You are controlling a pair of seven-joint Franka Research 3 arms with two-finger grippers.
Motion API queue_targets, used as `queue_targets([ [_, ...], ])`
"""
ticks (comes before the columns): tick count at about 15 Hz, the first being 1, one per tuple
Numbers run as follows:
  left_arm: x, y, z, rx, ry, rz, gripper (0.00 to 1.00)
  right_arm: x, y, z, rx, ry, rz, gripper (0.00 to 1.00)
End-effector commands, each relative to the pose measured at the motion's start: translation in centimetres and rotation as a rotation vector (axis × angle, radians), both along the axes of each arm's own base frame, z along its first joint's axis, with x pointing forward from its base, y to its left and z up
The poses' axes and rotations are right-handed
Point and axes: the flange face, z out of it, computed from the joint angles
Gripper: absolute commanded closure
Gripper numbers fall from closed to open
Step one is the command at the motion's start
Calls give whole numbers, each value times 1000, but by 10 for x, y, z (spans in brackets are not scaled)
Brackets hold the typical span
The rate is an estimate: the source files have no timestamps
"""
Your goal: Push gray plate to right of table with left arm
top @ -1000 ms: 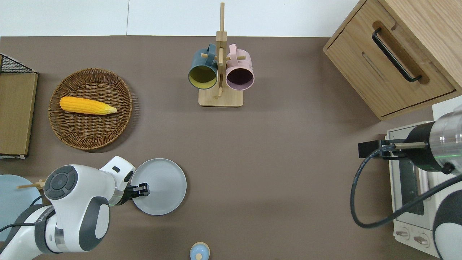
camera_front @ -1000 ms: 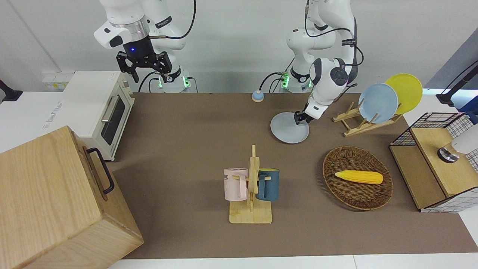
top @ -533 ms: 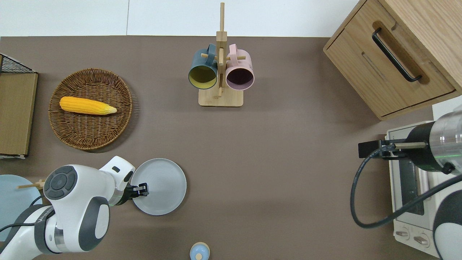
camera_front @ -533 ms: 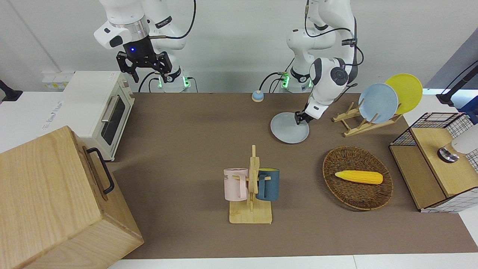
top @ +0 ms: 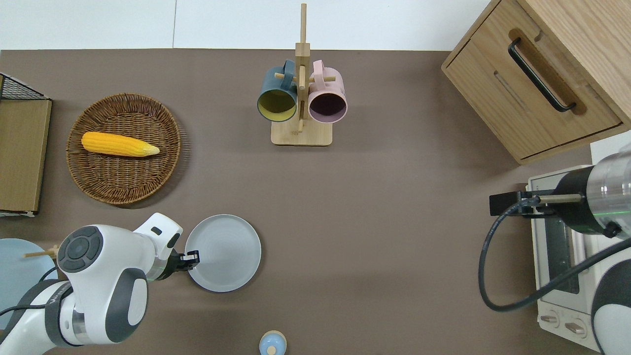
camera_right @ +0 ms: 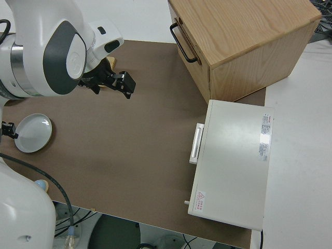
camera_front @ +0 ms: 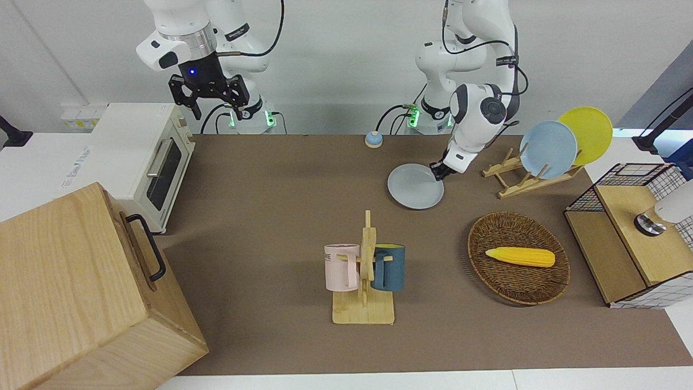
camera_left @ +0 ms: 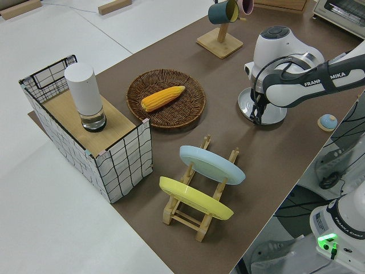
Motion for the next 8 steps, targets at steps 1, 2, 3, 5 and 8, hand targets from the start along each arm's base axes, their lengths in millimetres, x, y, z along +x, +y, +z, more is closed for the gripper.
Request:
queue_targets([
  [1, -8, 6, 2, 2, -21, 2, 900, -8, 0, 0, 9, 3, -21, 5],
  [2, -8, 6, 2, 2, -21, 2, 904, -8, 0, 0, 9, 3, -21, 5],
  [3, -8, 6, 2, 2, -21, 2, 917, -8, 0, 0, 9, 3, -21, 5],
  [5, -8, 6, 2, 2, -21, 2, 977, -8, 0, 0, 9, 3, -21, 5],
  [8, -8, 6, 2, 2, -19, 5, 1000, -8, 0, 0, 9, 3, -21, 5],
])
